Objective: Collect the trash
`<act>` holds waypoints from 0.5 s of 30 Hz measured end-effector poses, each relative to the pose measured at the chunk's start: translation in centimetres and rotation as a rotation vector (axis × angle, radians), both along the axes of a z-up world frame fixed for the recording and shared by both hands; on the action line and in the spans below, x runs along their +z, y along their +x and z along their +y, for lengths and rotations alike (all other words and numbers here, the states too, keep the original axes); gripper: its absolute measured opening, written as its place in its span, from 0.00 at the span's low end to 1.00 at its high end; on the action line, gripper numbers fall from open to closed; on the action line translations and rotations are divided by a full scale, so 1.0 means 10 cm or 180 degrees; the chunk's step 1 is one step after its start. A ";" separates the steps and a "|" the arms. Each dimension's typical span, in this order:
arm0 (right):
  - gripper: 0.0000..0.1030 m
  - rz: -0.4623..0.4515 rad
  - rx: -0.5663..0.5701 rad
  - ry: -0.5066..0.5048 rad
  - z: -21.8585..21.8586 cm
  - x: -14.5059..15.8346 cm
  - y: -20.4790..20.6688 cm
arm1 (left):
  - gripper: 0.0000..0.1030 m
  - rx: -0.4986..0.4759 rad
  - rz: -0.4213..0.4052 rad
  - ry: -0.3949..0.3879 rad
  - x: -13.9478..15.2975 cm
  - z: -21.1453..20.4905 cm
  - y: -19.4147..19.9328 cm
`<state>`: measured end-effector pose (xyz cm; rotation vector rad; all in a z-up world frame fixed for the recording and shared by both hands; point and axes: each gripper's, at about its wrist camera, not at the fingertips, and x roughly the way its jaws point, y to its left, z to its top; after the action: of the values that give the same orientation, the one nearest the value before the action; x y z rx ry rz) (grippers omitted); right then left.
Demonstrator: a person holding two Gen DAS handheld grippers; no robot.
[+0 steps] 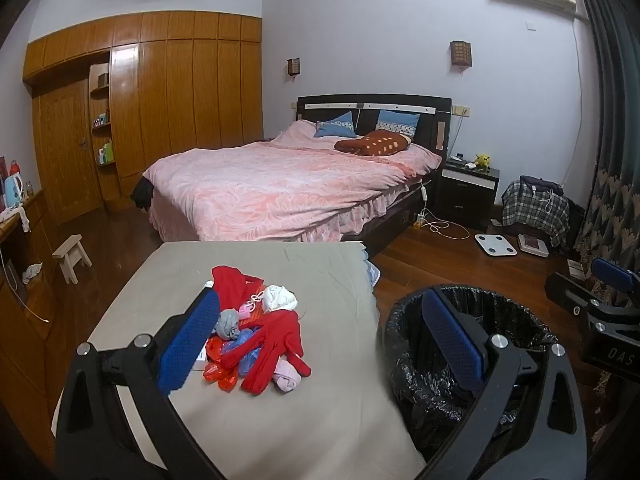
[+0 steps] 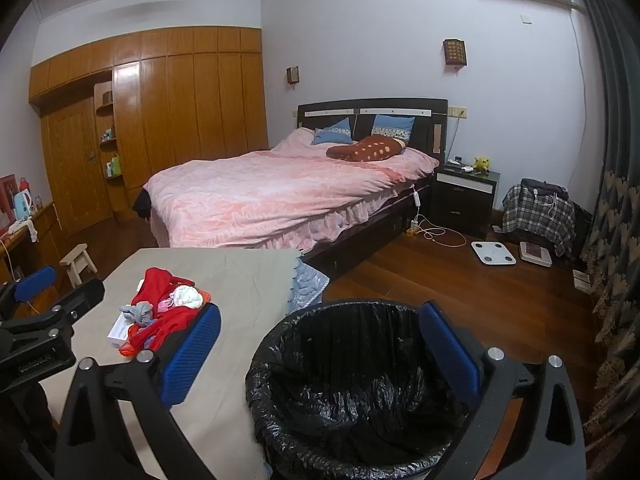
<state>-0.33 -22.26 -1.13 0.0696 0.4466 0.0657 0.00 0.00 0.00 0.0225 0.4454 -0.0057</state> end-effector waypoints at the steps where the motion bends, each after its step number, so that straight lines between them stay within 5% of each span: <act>1: 0.94 0.0000 -0.0002 0.0000 0.00 0.00 0.00 | 0.95 0.0001 0.0010 -0.0006 0.00 0.00 0.00; 15: 0.94 0.0008 -0.0002 0.0005 0.00 0.00 0.01 | 0.95 -0.0001 0.0021 -0.0004 0.00 0.00 0.00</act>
<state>-0.25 -22.25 -1.12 0.0716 0.4491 0.0653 0.03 0.00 -0.01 0.0212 0.4519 -0.0064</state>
